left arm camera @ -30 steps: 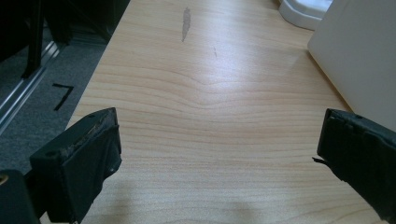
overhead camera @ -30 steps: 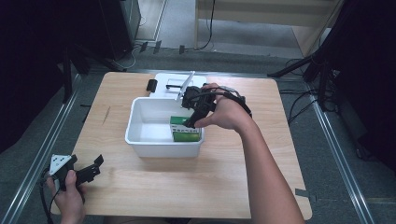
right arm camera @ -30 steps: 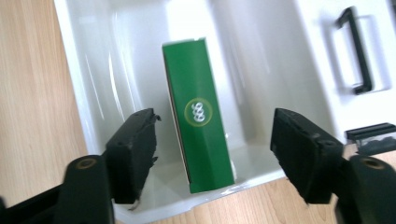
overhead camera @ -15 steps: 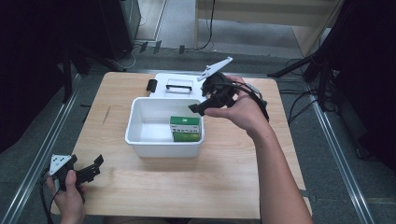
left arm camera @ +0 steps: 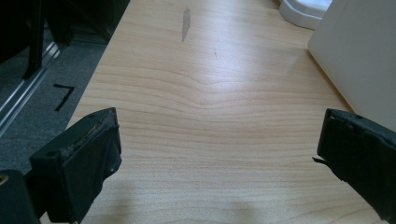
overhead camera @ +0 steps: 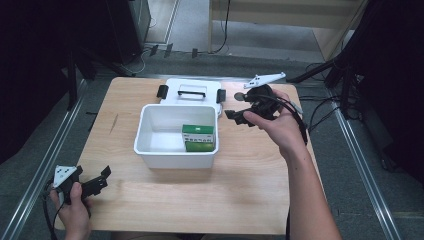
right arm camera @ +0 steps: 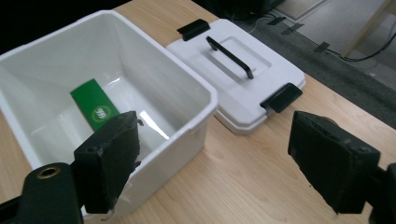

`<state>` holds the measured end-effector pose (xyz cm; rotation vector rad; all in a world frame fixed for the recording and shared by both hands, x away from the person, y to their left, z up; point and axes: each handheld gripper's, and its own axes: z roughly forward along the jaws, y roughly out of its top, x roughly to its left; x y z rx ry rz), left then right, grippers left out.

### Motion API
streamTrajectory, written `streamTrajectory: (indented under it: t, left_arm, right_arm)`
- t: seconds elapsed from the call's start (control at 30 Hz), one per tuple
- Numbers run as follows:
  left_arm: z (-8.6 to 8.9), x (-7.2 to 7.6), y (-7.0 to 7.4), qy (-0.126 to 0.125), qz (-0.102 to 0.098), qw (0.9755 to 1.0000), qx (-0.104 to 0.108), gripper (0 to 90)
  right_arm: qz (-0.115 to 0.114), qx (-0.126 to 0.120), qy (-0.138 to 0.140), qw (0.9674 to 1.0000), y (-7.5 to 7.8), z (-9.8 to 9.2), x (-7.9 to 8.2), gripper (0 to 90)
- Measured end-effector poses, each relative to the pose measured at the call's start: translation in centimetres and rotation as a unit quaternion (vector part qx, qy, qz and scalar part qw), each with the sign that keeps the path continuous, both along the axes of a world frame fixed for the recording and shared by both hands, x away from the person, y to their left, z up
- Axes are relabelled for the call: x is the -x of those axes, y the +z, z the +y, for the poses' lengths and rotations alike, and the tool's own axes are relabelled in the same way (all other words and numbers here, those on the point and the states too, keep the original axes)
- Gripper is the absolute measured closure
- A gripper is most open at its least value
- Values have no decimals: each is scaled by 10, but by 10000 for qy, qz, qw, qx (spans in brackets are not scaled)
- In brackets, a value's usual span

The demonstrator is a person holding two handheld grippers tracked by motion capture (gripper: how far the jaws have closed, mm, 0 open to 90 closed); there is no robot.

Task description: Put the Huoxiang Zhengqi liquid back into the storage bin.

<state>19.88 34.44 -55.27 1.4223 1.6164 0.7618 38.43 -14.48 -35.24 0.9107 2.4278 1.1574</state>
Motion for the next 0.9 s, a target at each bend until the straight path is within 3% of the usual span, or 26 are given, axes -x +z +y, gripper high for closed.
streamTrajectory:
  t: [0.13,0.53,0.9]
  left_arm:
    - [0,0,0,-19,10,10000,-24,6]
    - [0,0,0,-18,8,10000,-29,6]
    - [0,0,0,-11,4,10000,-39,6]
  right_arm:
    - [-23,-229,-359,9991,-13,-13,1,140]
    - [-223,-326,-955,9946,-42,-39,5,137]
    - [-631,-413,-1546,9851,-76,-65,15,133]
